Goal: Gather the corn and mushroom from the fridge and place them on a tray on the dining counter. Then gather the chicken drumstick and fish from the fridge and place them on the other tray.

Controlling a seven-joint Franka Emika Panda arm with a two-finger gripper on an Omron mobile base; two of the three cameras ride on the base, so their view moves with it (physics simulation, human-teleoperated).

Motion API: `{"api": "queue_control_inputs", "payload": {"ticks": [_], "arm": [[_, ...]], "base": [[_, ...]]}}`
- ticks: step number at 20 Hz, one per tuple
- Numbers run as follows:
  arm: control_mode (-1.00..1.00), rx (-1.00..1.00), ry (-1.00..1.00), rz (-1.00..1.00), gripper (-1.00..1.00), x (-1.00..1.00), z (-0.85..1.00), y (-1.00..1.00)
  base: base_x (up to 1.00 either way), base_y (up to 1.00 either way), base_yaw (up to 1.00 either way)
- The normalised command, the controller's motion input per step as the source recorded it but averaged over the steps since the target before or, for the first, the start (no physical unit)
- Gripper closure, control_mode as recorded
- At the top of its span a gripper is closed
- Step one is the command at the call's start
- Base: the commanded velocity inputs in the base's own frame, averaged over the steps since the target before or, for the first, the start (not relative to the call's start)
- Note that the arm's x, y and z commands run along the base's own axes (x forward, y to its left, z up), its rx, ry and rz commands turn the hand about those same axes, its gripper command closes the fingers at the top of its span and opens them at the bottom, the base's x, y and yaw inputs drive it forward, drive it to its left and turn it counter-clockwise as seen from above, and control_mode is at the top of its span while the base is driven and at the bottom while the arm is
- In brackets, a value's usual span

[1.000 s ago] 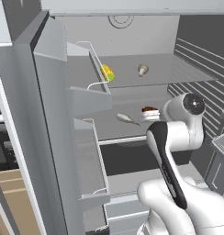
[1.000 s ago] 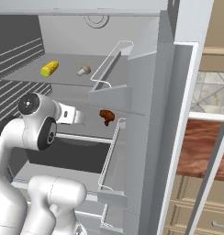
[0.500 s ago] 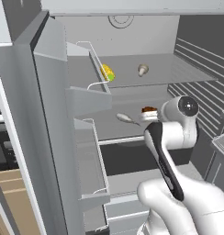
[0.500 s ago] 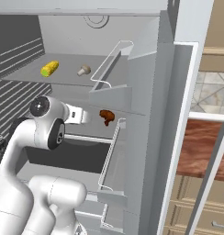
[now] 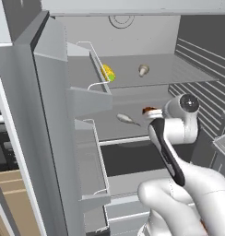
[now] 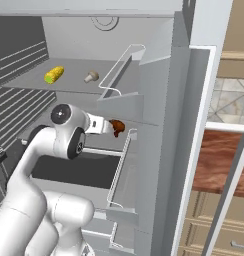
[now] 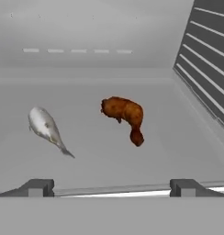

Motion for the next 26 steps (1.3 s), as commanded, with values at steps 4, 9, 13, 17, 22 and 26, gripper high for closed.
{"api": "queue_control_inputs", "payload": {"ticks": [4, 9, 13, 17, 22, 26], "arm": [[-1.00, 0.00, 0.07, 0.00, -1.00, 0.66, -0.13, -0.27], [-1.00, 0.01, 0.04, 0.00, -1.00, 0.52, -0.13, -0.10], [-1.00, 0.01, 0.01, 0.00, -1.00, 0.33, -0.35, -0.02], [-1.00, 0.00, 0.00, 0.00, -1.00, 0.11, -0.47, -0.12], [-1.00, 0.00, 0.01, 0.00, -1.00, 0.20, -0.10, -0.16], [-1.00, 0.00, 0.03, 0.00, -1.00, 0.39, -0.02, -0.09]], "base": [[0.00, 0.00, 0.00], [0.00, 0.00, 0.00], [0.00, 0.00, 0.00], [0.00, 0.00, 0.00], [0.00, 0.00, 0.00], [0.00, 0.00, 0.00]]}}
